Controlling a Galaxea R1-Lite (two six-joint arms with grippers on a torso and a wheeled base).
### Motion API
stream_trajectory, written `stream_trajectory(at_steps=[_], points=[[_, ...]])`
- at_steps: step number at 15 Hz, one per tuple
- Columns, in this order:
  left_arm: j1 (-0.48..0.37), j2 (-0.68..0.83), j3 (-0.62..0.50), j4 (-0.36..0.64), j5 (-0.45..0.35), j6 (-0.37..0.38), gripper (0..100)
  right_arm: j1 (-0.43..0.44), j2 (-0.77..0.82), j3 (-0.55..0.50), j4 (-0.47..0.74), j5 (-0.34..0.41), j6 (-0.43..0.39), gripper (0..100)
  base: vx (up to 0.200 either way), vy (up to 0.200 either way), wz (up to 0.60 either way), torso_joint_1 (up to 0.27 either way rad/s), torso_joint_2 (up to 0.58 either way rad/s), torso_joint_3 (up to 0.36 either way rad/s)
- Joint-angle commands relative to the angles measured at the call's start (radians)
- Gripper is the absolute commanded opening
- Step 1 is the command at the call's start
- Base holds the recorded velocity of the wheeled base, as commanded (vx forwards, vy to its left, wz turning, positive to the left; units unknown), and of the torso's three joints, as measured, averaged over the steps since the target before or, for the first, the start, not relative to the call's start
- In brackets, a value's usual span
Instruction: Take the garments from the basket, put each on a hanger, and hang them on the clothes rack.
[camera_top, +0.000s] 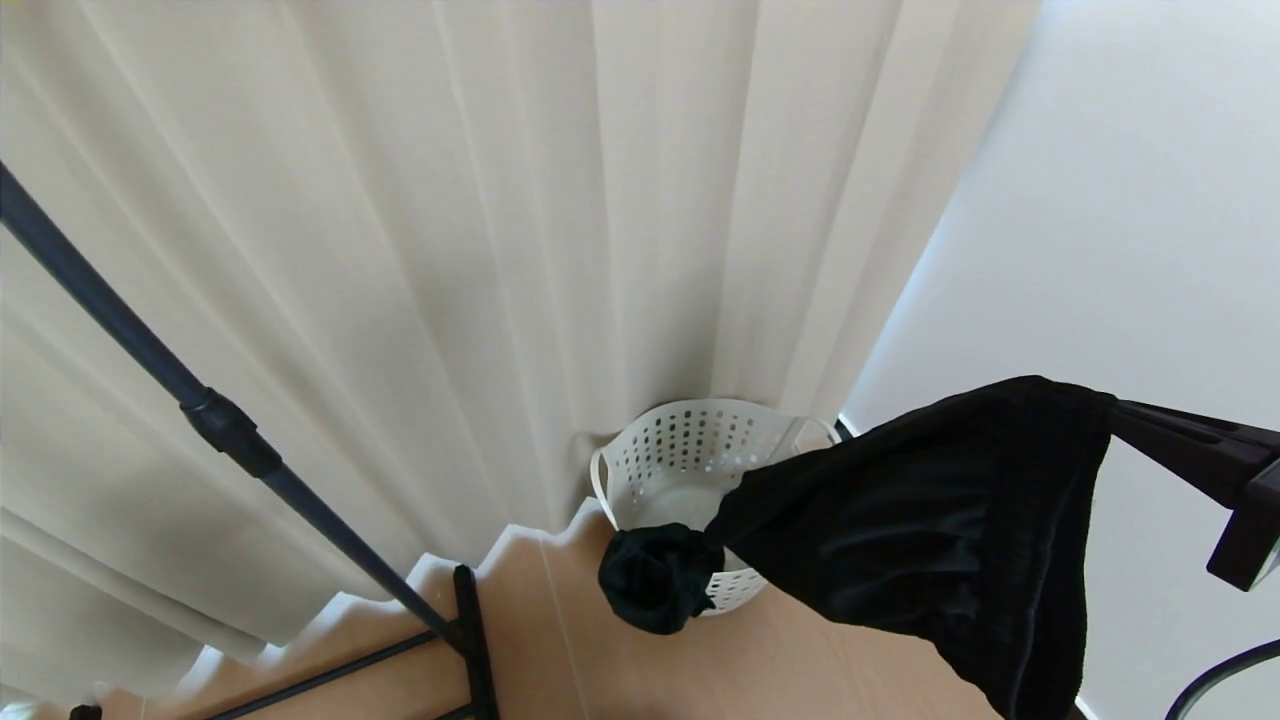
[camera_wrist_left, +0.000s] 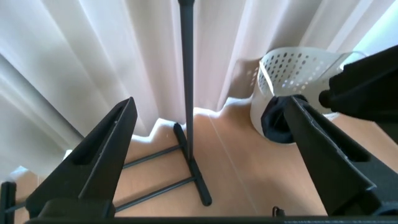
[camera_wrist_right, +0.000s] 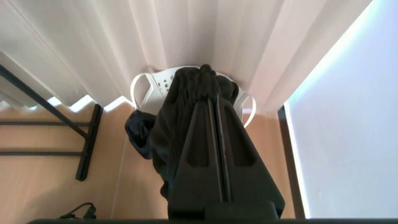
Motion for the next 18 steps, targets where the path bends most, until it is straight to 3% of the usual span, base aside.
stream_trajectory(at_steps=[1, 12, 18], points=[[0.0, -0.001, 0.0, 0.0, 0.0, 0.0, 100, 0.001, 0.002, 0.0, 0.0, 0.0, -0.001, 0, 0.0, 0.0, 0.0, 0.154, -0.48, -0.129], [0.0, -0.001, 0.0, 0.0, 0.0, 0.0, 100, 0.001, -0.001, 0.007, 0.0, 0.0, -0.004, 0, 0.0, 0.0, 0.0, 0.196, -0.52, -0.121], [0.0, -0.001, 0.0, -0.001, 0.003, 0.004, 100, 0.001, 0.001, 0.009, 0.0, 0.0, -0.004, 0, 0.0, 0.0, 0.0, 0.247, -0.58, -0.292]])
